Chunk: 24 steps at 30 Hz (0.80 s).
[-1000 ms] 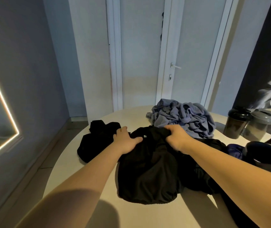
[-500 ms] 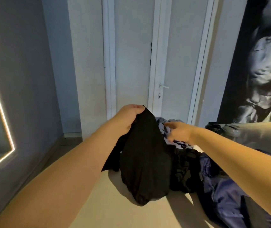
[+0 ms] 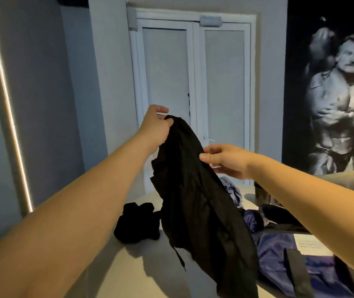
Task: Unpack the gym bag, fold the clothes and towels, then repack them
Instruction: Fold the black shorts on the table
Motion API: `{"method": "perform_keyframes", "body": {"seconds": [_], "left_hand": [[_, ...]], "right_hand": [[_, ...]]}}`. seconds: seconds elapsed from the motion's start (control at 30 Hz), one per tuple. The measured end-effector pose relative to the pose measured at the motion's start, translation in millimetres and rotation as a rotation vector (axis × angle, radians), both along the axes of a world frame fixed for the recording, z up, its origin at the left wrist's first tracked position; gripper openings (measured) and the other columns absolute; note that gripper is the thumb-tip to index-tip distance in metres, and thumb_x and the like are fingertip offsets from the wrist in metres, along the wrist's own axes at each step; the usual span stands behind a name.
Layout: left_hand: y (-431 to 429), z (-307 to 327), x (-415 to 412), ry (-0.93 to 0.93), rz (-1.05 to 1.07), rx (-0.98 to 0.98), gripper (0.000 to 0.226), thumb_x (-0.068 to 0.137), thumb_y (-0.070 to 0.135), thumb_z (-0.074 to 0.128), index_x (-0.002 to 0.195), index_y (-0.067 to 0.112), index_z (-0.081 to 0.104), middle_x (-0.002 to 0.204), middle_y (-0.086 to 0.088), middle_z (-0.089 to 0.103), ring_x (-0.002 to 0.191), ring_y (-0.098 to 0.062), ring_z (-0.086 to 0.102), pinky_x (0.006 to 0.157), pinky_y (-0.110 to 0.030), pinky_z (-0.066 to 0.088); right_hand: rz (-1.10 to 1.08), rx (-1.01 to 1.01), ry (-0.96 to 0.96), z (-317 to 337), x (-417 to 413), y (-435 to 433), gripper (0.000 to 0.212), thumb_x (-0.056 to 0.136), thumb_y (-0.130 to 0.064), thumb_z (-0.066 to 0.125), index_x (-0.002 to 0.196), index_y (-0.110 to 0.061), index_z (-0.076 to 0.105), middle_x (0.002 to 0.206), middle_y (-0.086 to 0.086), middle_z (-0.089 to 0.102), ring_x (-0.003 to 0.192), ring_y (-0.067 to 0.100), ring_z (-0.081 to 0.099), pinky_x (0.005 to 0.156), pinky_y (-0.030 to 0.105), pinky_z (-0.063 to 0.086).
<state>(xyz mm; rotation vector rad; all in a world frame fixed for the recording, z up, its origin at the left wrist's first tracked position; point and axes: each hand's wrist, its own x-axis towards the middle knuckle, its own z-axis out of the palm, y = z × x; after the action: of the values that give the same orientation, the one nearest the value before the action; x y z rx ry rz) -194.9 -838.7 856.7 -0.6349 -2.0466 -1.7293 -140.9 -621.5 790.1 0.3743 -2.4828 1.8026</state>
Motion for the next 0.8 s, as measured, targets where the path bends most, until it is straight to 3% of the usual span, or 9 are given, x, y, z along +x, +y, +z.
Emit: {"method": "perform_keyframes", "body": {"seconds": [0.1,0.17,0.23,0.3,0.4,0.5,0.63,0.7,0.8], "left_hand": [[-3,19,20,0.142,0.117,-0.039,0.023,0.099,0.008,0.056,0.115,0.024,0.051,0.098,0.004,0.053,0.082,-0.011,0.057,0.068,-0.023,0.047],[-8,28,26,0.257,0.207,-0.213,0.020,0.099,0.007,0.053,0.115,0.021,0.052,0.097,0.004,0.052,0.081,-0.011,0.054,0.064,-0.020,0.042],[-18,34,29,0.291,0.279,-0.483,0.022,0.098,0.006,0.055,0.116,0.016,0.058,0.106,-0.003,0.058,0.088,-0.017,0.056,0.069,-0.022,0.044],[-28,36,29,0.227,0.350,-0.725,0.026,0.096,0.006,0.061,0.121,0.012,0.063,0.120,-0.008,0.060,0.102,-0.023,0.058,0.084,-0.028,0.047],[-38,27,31,0.125,0.348,-0.836,0.029,0.094,0.010,0.069,0.123,0.011,0.067,0.130,-0.011,0.061,0.117,-0.027,0.058,0.097,-0.031,0.048],[-43,20,32,0.038,0.344,-0.766,0.030,0.094,0.011,0.070,0.124,0.012,0.066,0.126,-0.009,0.061,0.113,-0.025,0.059,0.091,-0.030,0.049],[-35,15,43,-0.203,0.179,-0.330,0.024,0.094,0.002,0.068,0.116,0.009,0.064,0.115,-0.011,0.064,0.096,-0.021,0.065,0.059,-0.024,0.056],[-22,6,52,-0.255,0.098,-0.178,0.013,0.094,-0.005,0.065,0.103,0.004,0.062,0.103,-0.013,0.063,0.081,-0.018,0.065,0.049,-0.023,0.057],[0,-18,59,-0.353,-0.033,-0.065,0.020,0.095,-0.010,0.059,0.083,0.004,0.054,0.092,-0.013,0.057,0.076,-0.019,0.063,0.048,-0.024,0.058]], "right_hand": [[0.111,0.139,-0.137,-23,9,6,0.045,0.082,-0.023,0.077,0.122,-0.004,0.068,0.121,0.016,0.071,0.113,0.033,0.068,0.102,0.044,0.052],[0.127,0.169,-0.164,-40,9,15,0.045,0.082,-0.030,0.076,0.117,-0.001,0.070,0.120,0.021,0.070,0.113,0.035,0.067,0.106,0.051,0.048],[-0.026,0.215,-0.091,-44,11,25,0.042,0.085,-0.041,0.077,0.107,-0.006,0.074,0.114,0.021,0.072,0.106,0.032,0.068,0.107,0.057,0.046],[-0.247,0.278,0.051,-39,15,34,0.024,0.096,-0.032,0.067,0.101,-0.011,0.076,0.103,0.010,0.077,0.103,0.028,0.071,0.099,0.042,0.053],[-0.357,0.299,0.157,-28,19,38,0.023,0.101,-0.026,0.060,0.111,-0.010,0.074,0.107,0.005,0.074,0.104,0.025,0.068,0.089,0.032,0.049],[-0.370,0.391,0.137,-24,20,34,0.029,0.102,-0.026,0.059,0.122,-0.008,0.070,0.114,0.005,0.070,0.109,0.025,0.063,0.091,0.030,0.043],[-0.535,0.483,0.135,-27,18,28,0.031,0.100,-0.018,0.063,0.129,-0.010,0.066,0.129,0.011,0.066,0.117,0.031,0.062,0.103,0.038,0.048],[-0.541,0.336,0.196,-27,24,13,0.027,0.097,-0.014,0.066,0.122,-0.006,0.067,0.119,0.014,0.069,0.102,0.032,0.070,0.095,0.042,0.057],[-0.269,-0.136,0.159,-22,44,-26,0.032,0.094,-0.022,0.071,0.117,-0.002,0.061,0.107,0.017,0.066,0.082,0.029,0.074,0.069,0.040,0.063]]}}
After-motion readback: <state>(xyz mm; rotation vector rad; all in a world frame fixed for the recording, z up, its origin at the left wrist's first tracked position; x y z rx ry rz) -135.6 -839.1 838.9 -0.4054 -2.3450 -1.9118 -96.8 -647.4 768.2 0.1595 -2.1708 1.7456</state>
